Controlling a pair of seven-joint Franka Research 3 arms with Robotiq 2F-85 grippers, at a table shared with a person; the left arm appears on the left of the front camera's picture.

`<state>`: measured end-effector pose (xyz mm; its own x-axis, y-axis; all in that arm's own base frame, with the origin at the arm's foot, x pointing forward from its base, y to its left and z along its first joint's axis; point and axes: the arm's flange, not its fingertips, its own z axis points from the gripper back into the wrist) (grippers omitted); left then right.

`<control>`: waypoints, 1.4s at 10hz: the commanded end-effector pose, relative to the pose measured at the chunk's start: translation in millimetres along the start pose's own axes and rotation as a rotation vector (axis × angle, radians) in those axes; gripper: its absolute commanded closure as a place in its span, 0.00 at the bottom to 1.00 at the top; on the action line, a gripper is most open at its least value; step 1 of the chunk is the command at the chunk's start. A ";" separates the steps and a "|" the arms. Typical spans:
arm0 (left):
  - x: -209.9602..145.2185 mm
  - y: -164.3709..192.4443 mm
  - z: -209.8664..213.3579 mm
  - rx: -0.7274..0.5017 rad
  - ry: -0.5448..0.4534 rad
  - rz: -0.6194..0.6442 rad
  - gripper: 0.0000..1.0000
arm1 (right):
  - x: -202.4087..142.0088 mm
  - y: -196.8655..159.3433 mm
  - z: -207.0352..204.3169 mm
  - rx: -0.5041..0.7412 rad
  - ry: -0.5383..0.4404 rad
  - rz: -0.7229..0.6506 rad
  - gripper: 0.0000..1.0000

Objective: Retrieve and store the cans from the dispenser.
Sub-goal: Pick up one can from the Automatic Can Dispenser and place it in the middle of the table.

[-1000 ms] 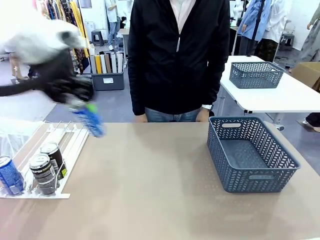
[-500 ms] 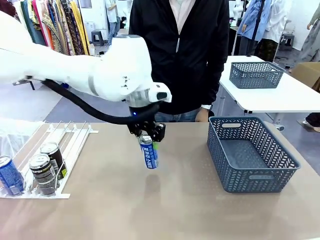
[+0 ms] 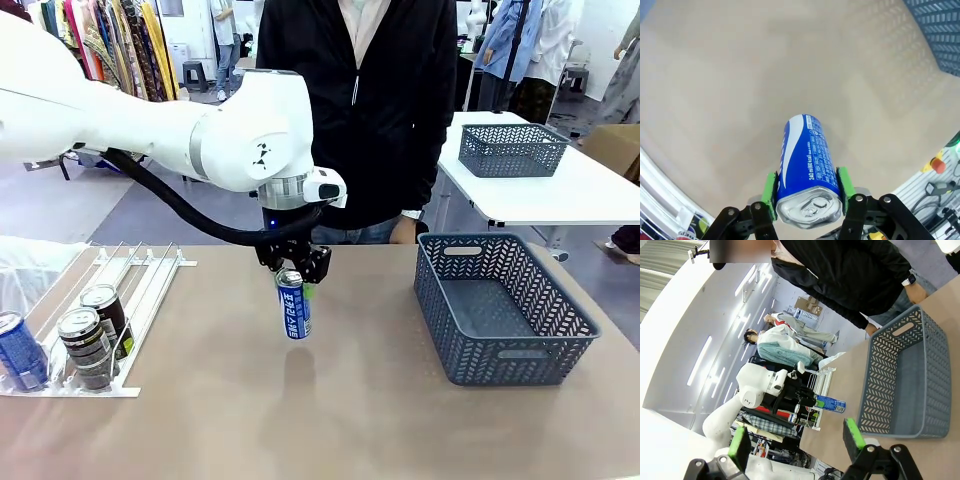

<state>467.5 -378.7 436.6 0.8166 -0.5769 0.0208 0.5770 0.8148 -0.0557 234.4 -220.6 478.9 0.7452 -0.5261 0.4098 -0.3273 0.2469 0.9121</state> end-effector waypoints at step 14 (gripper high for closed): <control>-112.4 76.6 107.6 -0.326 0.023 0.113 0.00 | 5.0 3.3 -0.8 0.018 -0.019 0.010 0.00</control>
<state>440.6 -305.9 527.7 0.8632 -0.5048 -0.0064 0.4867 0.8355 -0.2550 234.6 -220.7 478.8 0.7456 -0.5260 0.4091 -0.3268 0.2465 0.9124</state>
